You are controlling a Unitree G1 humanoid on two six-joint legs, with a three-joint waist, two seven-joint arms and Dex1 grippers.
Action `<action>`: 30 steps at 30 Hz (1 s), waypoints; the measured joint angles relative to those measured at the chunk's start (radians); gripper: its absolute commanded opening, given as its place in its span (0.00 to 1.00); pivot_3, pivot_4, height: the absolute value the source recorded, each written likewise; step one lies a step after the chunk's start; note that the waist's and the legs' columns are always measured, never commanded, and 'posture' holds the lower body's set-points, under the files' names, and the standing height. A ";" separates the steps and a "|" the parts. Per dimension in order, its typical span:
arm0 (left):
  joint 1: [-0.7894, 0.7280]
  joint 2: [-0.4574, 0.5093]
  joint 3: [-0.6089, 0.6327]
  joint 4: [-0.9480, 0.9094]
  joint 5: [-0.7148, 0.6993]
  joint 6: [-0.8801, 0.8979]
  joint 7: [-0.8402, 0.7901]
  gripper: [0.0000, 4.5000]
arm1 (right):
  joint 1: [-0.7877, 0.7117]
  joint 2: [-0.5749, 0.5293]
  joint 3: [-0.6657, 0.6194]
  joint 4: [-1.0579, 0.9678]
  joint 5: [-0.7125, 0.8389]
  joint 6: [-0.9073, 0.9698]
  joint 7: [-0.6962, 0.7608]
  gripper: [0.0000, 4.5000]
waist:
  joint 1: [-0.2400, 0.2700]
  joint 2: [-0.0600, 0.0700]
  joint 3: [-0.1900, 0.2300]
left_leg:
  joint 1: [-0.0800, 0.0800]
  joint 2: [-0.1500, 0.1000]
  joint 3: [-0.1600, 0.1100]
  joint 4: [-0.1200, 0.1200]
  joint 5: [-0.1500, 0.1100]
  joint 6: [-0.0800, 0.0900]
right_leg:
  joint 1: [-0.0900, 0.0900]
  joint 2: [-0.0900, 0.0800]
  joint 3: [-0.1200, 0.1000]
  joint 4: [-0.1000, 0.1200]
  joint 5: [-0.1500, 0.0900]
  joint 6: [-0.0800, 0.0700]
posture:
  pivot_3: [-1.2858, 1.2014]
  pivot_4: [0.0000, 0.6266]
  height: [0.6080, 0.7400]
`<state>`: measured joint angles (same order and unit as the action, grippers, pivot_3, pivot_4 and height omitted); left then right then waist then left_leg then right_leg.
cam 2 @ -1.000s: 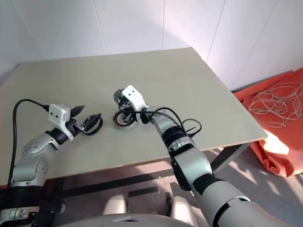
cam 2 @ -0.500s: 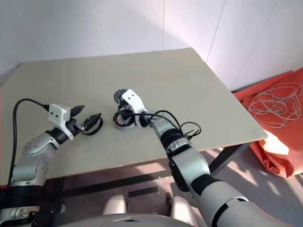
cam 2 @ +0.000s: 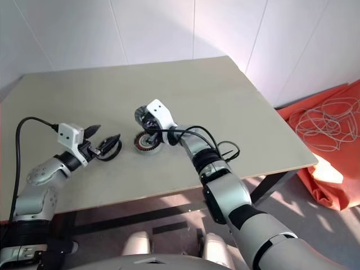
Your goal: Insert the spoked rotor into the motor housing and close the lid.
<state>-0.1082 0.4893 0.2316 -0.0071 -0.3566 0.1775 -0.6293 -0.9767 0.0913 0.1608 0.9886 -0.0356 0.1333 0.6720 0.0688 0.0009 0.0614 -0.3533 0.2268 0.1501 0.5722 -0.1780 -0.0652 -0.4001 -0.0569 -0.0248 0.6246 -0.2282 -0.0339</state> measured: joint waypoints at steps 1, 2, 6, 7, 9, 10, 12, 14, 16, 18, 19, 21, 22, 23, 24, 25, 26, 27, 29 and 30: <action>-0.001 0.000 0.000 0.000 0.001 -0.001 -0.001 1.00 | 0.000 0.001 0.000 0.000 0.000 0.002 0.000 0.01 | 0.000 0.000 0.000 | 0.000 0.000 0.000 0.000 0.000 0.000 | 0.000 0.000 0.000 0.000 0.000 0.000 | 0.52 0.00 1.00; -0.001 0.000 0.000 0.001 0.002 -0.002 -0.002 1.00 | 0.001 0.002 0.000 0.000 0.000 0.005 0.000 0.01 | 0.000 0.000 0.000 | 0.000 0.000 0.000 0.000 0.000 0.000 | 0.000 0.000 0.000 0.000 0.000 0.000 | 0.52 0.00 1.00; -0.001 0.000 0.000 0.003 0.004 -0.005 -0.005 1.00 | 0.016 0.013 0.003 0.011 -0.003 0.007 -0.002 0.01 | 0.000 0.000 0.000 | 0.000 0.000 0.000 0.000 0.000 0.000 | 0.000 0.000 0.000 0.000 0.000 0.000 | 0.52 0.00 1.00; -0.001 0.000 0.000 0.003 0.005 -0.005 -0.006 1.00 | 0.027 0.015 0.008 0.023 -0.005 0.009 -0.002 0.01 | 0.000 0.000 0.000 | 0.000 0.000 0.000 0.000 0.000 0.000 | 0.000 0.000 0.000 0.000 0.000 0.000 | 0.52 0.00 1.00; -0.001 0.000 0.000 0.005 0.005 -0.005 -0.007 1.00 | 0.047 0.018 0.008 0.033 -0.005 -0.001 -0.010 0.01 | 0.000 0.000 0.000 | 0.001 0.000 0.000 0.000 0.000 0.000 | 0.000 0.000 0.000 0.000 0.000 0.000 | 0.52 0.00 1.00; -0.001 0.000 0.000 0.005 0.005 -0.005 -0.007 1.00 | 0.046 0.017 0.009 0.036 -0.005 -0.003 -0.013 0.01 | 0.000 0.000 0.000 | 0.001 0.000 0.000 0.000 0.000 0.000 | 0.001 0.000 0.000 0.000 0.000 0.000 | 0.52 0.00 1.00; -0.001 0.000 0.000 0.005 0.005 -0.005 -0.008 1.00 | 0.046 0.015 0.008 0.041 -0.005 -0.011 -0.019 0.01 | 0.000 0.000 0.000 | 0.002 0.000 0.000 0.000 0.000 0.000 | 0.002 0.000 0.000 0.000 0.000 0.000 | 0.52 0.00 1.00; -0.001 0.000 0.000 0.005 0.005 -0.005 -0.008 1.00 | 0.046 0.014 0.008 0.042 -0.006 -0.013 -0.020 0.01 | 0.000 0.000 0.000 | 0.003 0.000 0.000 0.000 0.000 0.000 | 0.002 0.000 0.000 0.000 0.000 0.000 | 0.52 0.00 1.00; 0.000 0.001 0.000 0.005 0.005 -0.005 -0.008 1.00 | 0.045 0.013 0.007 0.042 -0.005 -0.012 -0.020 0.01 | 0.000 0.000 0.000 | 0.003 0.000 0.000 0.000 0.000 0.000 | 0.003 0.000 0.000 0.000 0.000 0.000 | 0.52 0.00 1.00; 0.000 0.001 0.000 0.005 0.005 -0.005 -0.008 1.00 | 0.043 0.012 0.007 0.042 -0.005 -0.012 -0.020 0.01 | 0.000 0.000 0.000 | 0.003 0.000 0.000 0.000 0.000 0.000 | 0.002 0.000 0.000 0.000 0.000 0.000 | 0.52 0.00 1.00; 0.000 0.001 0.000 0.005 0.005 -0.005 -0.008 1.00 | 0.041 0.011 0.007 0.041 -0.004 -0.011 -0.019 0.01 | 0.000 0.000 0.000 | 0.003 0.000 0.000 0.000 0.000 0.000 | 0.002 0.000 0.000 0.000 0.000 0.000 | 0.52 0.00 1.00; 0.000 0.001 0.000 0.005 0.005 -0.005 -0.008 1.00 | 0.039 0.009 0.007 0.038 -0.003 -0.006 -0.018 0.01 | 0.000 0.000 0.000 | 0.002 0.000 0.000 0.000 0.000 0.000 | 0.002 0.000 0.000 0.000 0.000 0.000 | 0.52 0.00 1.00; 0.000 0.000 0.000 0.005 0.005 -0.005 -0.008 1.00 | 0.039 0.008 0.007 0.033 -0.003 -0.002 -0.016 0.01 | 0.000 0.000 0.000 | 0.002 0.000 0.000 0.000 0.000 0.000 | 0.002 0.000 0.000 0.000 0.000 0.000 | 0.52 0.00 1.00; 0.000 0.000 0.000 0.005 0.005 -0.005 -0.008 1.00 | 0.039 0.005 0.007 0.023 -0.003 0.005 -0.011 0.01 | 0.000 0.000 0.000 | 0.001 0.000 0.000 0.000 0.000 0.000 | 0.001 0.000 0.000 0.000 0.000 0.000 | 0.52 0.00 1.00; 0.000 0.000 0.000 0.005 0.005 -0.005 -0.008 1.00 | 0.039 0.004 0.007 0.010 -0.002 0.009 -0.007 0.01 | 0.000 0.000 0.000 | 0.000 0.000 0.000 0.000 0.000 0.000 | 0.001 0.000 0.000 0.000 0.000 0.000 | 0.52 0.00 1.00; 0.000 0.001 0.000 0.005 0.005 -0.005 -0.008 1.00 | 0.039 0.004 0.007 -0.008 -0.002 0.011 -0.001 0.01 | 0.000 0.000 0.000 | 0.000 0.000 0.000 0.000 0.000 0.000 | 0.000 0.000 0.000 0.000 0.000 0.000 | 0.52 0.00 1.00; 0.000 0.000 0.000 0.005 0.005 -0.006 -0.008 1.00 | 0.036 0.002 0.007 -0.027 0.000 0.016 0.004 0.01 | 0.000 0.000 0.000 | 0.000 0.000 0.000 0.000 0.000 0.000 | 0.000 0.000 0.000 0.000 0.000 0.000 | 0.52 0.00 1.00; -0.001 0.000 0.000 0.005 0.005 -0.006 -0.008 1.00 | 0.031 0.002 0.007 -0.040 0.000 0.020 0.007 0.01 | 0.000 0.000 0.000 | 0.000 0.000 0.000 0.000 0.000 0.000 | 0.000 0.000 0.000 0.000 0.000 0.000 | 0.52 0.00 1.00; -0.002 0.000 0.000 0.005 0.006 -0.006 -0.008 1.00 | 0.022 0.005 0.007 -0.059 0.000 0.024 0.010 0.01 | 0.000 0.000 0.000 | 0.000 0.000 0.000 0.000 0.000 0.000 | 0.000 0.000 0.000 0.000 0.000 0.000 | 0.52 0.00 1.00; -0.002 0.000 0.000 0.005 0.006 -0.006 -0.008 1.00 | 0.018 0.007 0.007 -0.061 0.000 0.025 0.010 0.01 | 0.000 0.000 0.000 | 0.000 0.000 0.000 0.000 0.000 0.000 | 0.000 0.000 0.000 0.000 0.000 0.000 | 0.52 0.00 1.00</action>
<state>-0.1103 0.4898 0.2317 -0.0022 -0.3510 0.1719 -0.6377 -0.9586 0.0985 0.1676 0.9278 -0.0354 0.1587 0.6819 0.0686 0.0009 0.0614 -0.3530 0.2271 0.1503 0.5718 -0.1779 -0.0653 -0.4001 -0.0568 -0.0248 0.6247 -0.2282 -0.0341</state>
